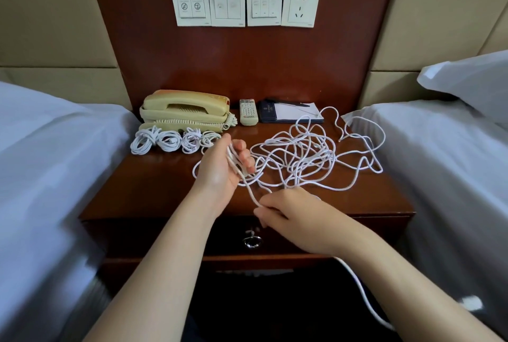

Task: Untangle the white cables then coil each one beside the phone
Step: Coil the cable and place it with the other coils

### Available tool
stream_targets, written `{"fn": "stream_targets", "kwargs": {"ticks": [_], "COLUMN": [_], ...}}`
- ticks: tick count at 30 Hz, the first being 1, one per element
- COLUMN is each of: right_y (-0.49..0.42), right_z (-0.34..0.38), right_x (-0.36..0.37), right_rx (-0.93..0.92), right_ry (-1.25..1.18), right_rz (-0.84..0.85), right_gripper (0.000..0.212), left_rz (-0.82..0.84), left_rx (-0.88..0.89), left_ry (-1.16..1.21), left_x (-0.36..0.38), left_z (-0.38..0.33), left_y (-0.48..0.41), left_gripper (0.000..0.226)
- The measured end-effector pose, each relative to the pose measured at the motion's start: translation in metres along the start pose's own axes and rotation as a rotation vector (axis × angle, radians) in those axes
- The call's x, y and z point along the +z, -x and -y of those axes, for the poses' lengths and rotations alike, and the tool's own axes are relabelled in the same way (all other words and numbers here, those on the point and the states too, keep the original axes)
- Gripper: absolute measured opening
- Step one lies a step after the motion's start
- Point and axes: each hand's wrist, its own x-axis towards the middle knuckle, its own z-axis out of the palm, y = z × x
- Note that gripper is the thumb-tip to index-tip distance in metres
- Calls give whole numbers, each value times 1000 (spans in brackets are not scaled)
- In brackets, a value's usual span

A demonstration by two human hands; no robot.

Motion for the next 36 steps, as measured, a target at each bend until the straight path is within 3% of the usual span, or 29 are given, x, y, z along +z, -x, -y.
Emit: {"fn": "stream_targets", "kwargs": {"ticks": [4,11,17,25,29,32,36], "right_y": [1,-1,-5,-2,5,7,15], "right_z": [-1,-13,-27,-31,-33,-37,-49], "right_x": [-15,-26,-25,-16,-16,-15,-9], "right_rx": [-125,-111,-22,122,213,265,296], "right_ry": [-62,-342,-552,-795,-873,-769,-325], "right_rz": [-137,-304,-424,-429,-385,-419,-306], "right_gripper": [34,23,34,31,35,42,46], "left_rz": [39,380,548,617,596,527,366], "left_rx": [71,-183,-411,-292,-293,-292,-234], "left_ry": [-408,-555,-344,-242,-132,13,309], "left_x": [2,15,23,27,34,39,38], "left_z": [11,21,22,21,27,30,25], "left_y": [2,23,30,31,29,27,15], "left_gripper": [47,43,73,49,49,55,56]}}
